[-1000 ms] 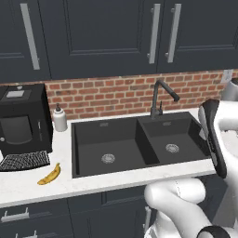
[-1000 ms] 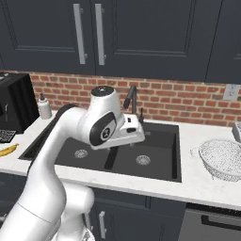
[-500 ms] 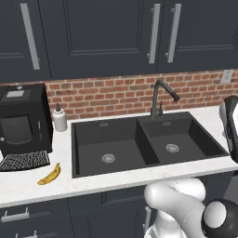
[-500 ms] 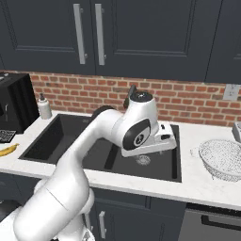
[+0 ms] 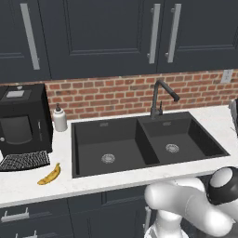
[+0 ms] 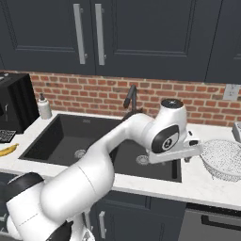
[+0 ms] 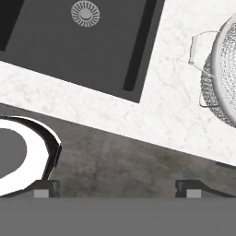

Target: Put the colander in the sink, put the banana in the colander, and turn on the sink faucet and pour water over the colander.

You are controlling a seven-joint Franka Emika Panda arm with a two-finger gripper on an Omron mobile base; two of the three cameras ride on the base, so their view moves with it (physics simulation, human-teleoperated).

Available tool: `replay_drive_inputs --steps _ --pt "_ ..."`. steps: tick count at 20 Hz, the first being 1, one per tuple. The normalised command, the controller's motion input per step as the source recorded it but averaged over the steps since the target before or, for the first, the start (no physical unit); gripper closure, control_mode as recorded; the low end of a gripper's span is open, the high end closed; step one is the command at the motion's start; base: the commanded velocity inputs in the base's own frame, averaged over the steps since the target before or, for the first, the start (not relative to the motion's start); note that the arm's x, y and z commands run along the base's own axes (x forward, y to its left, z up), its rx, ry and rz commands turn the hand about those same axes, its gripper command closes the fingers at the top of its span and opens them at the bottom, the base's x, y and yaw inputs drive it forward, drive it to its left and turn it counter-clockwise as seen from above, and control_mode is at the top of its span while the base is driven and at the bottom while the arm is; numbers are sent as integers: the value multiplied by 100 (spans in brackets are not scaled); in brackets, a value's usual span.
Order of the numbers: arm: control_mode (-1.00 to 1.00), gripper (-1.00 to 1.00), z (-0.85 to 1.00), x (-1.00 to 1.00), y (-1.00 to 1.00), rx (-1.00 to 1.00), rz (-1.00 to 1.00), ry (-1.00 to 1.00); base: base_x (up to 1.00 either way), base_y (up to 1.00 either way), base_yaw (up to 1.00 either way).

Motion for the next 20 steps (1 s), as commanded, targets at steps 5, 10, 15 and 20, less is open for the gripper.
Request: replay_drive_inputs --steps 5,10,15,20 --pt "-100 -100 -14 38 -52 0 0 12 0 0 0" --pt "-100 -100 -21 51 -38 -1 3 6 0 0 0" --pt "-100 -100 -31 46 -36 -1 7 0 0 0 0" --pt "-100 -100 -24 42 -40 0 9 0 0 0 0"
